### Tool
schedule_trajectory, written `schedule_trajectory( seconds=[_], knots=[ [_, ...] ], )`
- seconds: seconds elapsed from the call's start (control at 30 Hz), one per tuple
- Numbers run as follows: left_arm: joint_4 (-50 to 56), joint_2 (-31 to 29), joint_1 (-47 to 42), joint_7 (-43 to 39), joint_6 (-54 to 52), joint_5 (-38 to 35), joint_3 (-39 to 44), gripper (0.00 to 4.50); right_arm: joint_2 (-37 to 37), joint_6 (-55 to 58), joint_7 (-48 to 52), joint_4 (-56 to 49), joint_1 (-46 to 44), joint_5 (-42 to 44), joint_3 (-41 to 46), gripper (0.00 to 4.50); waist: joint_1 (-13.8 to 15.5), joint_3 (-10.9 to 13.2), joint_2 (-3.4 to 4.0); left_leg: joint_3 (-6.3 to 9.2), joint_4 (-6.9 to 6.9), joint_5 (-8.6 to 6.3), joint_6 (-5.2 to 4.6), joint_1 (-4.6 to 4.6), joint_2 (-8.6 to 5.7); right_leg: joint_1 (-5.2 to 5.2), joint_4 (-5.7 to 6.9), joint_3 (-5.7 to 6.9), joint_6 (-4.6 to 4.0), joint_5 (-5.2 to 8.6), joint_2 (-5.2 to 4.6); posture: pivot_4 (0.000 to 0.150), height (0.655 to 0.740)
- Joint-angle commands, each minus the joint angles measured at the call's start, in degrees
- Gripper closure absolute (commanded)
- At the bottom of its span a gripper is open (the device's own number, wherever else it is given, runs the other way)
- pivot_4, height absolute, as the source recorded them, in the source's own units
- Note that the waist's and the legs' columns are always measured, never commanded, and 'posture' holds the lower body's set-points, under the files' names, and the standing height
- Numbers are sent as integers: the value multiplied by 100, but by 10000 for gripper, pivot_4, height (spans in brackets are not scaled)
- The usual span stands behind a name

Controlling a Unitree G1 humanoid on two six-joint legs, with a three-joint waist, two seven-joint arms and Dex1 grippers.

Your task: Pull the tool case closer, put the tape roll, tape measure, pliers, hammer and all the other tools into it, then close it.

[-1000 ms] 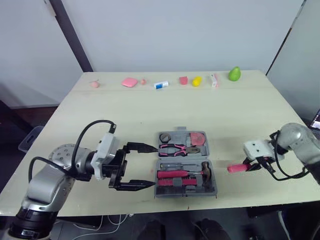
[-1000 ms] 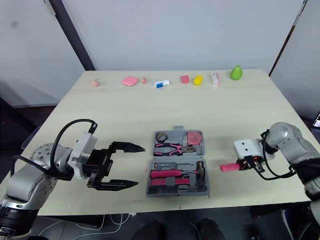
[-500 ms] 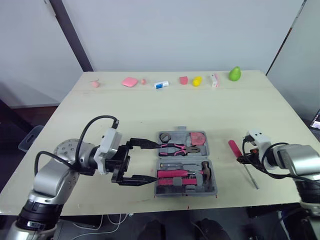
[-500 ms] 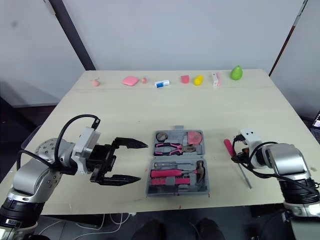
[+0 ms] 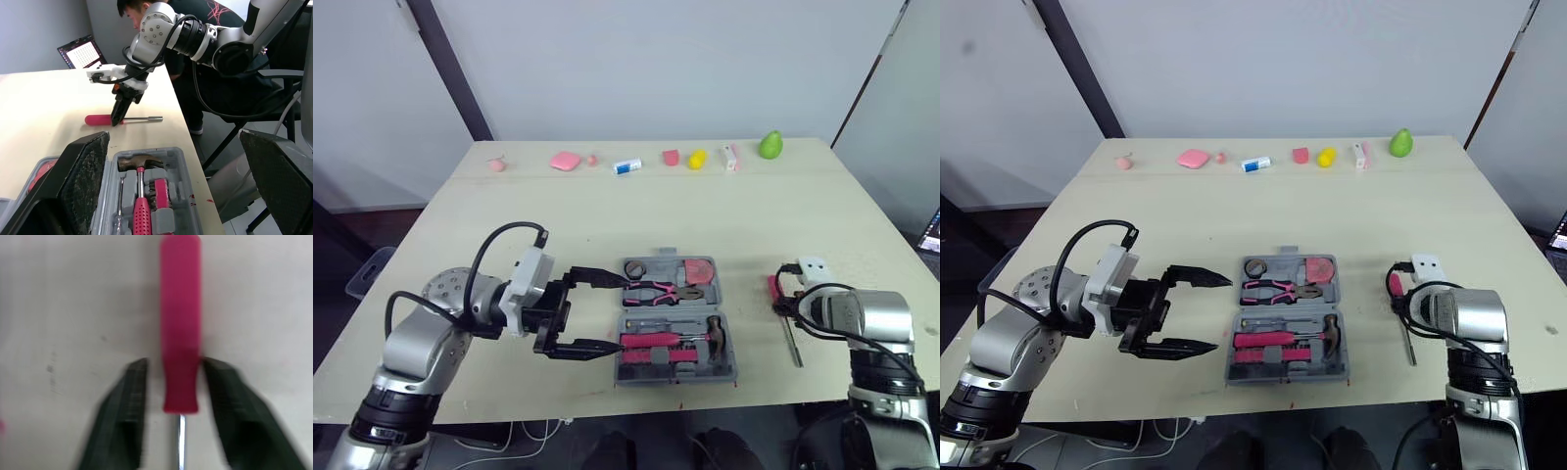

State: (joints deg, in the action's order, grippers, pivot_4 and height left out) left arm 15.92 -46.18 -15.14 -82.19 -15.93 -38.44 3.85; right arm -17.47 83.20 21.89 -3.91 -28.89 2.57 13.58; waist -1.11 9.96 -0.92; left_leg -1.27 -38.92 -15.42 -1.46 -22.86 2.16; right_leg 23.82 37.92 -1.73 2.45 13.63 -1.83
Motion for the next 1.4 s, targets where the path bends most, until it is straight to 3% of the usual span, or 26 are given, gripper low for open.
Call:
schedule_trajectory(
  seconds=[0.03, 0.1, 0.27, 0.5, 0.77, 0.87, 0.9, 0.97, 1.0, 1.03, 1.1, 1.23, 1.4],
  knots=[
    [-46, -31, -81, -106, 17, -53, 37, 0, -149, -538, 49, -197, 253, 197, -24, 8324, 7, 0, 0, 0, 0, 0, 0, 0, 0, 0, 0, 0, 0, 0, 0, 1500, 7400],
    [-78, -51, -78, -152, 23, -57, 65, 0, -323, -789, 207, -397, 462, 346, -137, 1895, 18, 0, 0, 1, 0, 0, 0, -2, 0, -1, -2, 1, 0, 0, -1, 1500, 7400],
    [-113, -80, -29, -190, 13, -83, 150, 0, -860, -1915, 503, -883, 1249, 435, -461, 1895, 25, 1, 1, 1, 2, 0, 0, -6, -2, 0, -6, 2, 1, 1, -5, 1500, 7400],
    [-220, -86, 117, -206, 139, -78, 304, 0, -358, -3895, 368, -986, 2342, 670, -193, 1895, -17, 1, 0, 4, 8, 0, -1, 2, 6, 1, -2, 0, 0, 3, 9, 1500, 7400],
    [-279, -105, 52, -179, 82, -112, 384, 0, -27, -5228, 39, -143, 2508, 707, -76, 1895, 20, 2, 1, 0, 9, 0, 0, 4, 5, 2, -4, -8, 0, 2, 5, 1500, 7400],
    [-306, -110, 14, -191, 77, -102, 367, 0, 6, -5466, 0, 54, 2550, 692, -160, 9316, 18, 2, 2, -1, 10, 0, 0, 3, 5, 2, -3, -3, -2, 2, 6, 1500, 7400],
    [-310, -115, 5, -196, 75, -99, 365, 0, 26, -5554, -19, 75, 2581, 682, -201, 13323, 18, 2, 2, -1, 10, 0, 0, 3, 5, 2, -3, -3, -2, 2, 6, 1500, 7400],
    [-320, -121, -12, -200, 66, -99, 367, 0, 39, -5707, -32, 97, 2621, 672, -270, 25960, 17, 2, 2, -1, 10, 0, 0, 3, 5, 2, -3, -4, -2, 2, 6, 1500, 7400],
    [-327, -126, -12, -206, 70, -95, 370, 0, 51, -5759, -46, 105, 2640, 669, -292, 25960, 15, 2, 2, -1, 10, 0, 0, 4, 5, 2, -3, -4, -2, 2, 6, 1500, 7400],
    [-337, -130, -6, -219, 82, -91, 374, 0, 52, -5838, -58, 123, 2653, 650, -314, 32544, 13, 2, 2, -1, 10, 0, 0, 4, 5, 2, -3, -4, -1, 2, 6, 1500, 7400],
    [-366, -148, 35, -287, 140, -68, 379, 0, 17, -5969, -86, 147, 2693, 586, -361, 40481, 12, 2, 2, -1, 10, 0, 0, 4, 5, 2, -3, -4, -2, 2, 6, 1500, 7400],
    [-400, -139, 72, -345, 189, -64, 398, 0, -64, -6120, -177, 139, 2766, 496, -376, 40863, 16, 2, 2, -1, 10, 0, 0, 4, 5, 2, -3, -4, -1, 2, 5, 1500, 7400],
    [-403, -176, 218, -428, 273, -38, 436, 0, -587, -6428, 505, -283, 2897, 552, -531, 40863, 24, 4, 6, -2, 10, 0, 0, 3, 4, 2, -4, -5, -1, 2, 4, 1500, 7400]
  ],
)
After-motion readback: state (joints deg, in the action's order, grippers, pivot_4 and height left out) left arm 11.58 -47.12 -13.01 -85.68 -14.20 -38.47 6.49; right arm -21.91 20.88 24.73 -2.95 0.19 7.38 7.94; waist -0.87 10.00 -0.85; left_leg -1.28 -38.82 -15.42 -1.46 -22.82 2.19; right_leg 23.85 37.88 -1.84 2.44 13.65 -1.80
